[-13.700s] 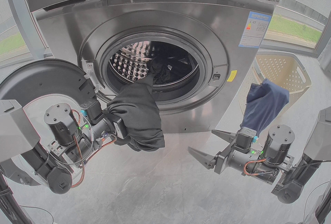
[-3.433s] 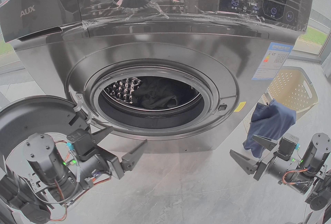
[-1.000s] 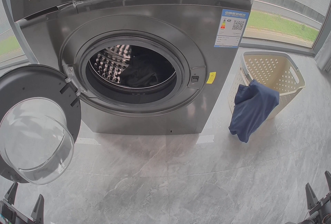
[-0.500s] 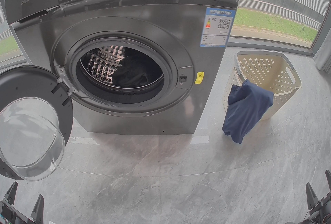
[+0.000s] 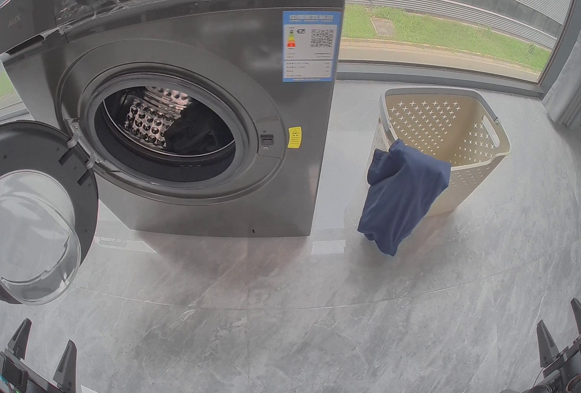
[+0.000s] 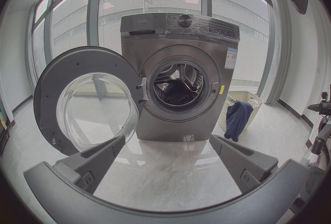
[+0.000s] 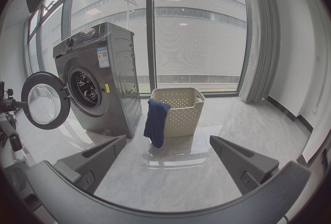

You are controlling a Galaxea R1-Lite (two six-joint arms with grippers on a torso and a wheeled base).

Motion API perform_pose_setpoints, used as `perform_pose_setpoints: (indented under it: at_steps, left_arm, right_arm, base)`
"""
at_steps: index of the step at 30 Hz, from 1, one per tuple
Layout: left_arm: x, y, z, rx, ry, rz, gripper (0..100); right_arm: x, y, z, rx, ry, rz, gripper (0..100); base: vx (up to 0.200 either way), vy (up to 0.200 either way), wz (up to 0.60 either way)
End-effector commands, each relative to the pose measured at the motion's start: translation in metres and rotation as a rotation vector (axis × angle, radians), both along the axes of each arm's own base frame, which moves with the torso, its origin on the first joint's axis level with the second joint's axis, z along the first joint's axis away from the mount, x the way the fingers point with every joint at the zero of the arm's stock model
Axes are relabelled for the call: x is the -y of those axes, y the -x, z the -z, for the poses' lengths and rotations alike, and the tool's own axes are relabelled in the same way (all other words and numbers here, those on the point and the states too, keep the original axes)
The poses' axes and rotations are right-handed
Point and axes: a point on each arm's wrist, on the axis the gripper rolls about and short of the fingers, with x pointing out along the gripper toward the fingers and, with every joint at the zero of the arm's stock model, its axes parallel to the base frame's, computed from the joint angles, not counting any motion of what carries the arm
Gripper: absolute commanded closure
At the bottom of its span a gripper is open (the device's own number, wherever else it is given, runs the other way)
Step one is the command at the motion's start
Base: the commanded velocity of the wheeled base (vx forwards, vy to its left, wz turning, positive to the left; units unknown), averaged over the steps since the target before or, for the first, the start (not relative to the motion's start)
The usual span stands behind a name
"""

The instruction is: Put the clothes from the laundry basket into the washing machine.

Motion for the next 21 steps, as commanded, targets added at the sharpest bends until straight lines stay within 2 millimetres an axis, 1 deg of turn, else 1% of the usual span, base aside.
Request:
perform_pose_setpoints:
  at_steps: [1,21]
  left_arm:
    - [0.0,-0.0008,0.0046,-0.011,-0.004,-0.001,0]
    - [-0.0002,-0.0007,0.0045,-0.008,-0.017,-0.019,0]
  right_arm:
    - [0.0,-0.0017,0.0048,-0.023,0.0,0.001,0]
    - [0.0,-0.0017,0.0048,-0.023,0.0,0.0,0]
  base:
    - [0.0,-0.2,0.0]
    - [0.0,-0.2,0.0]
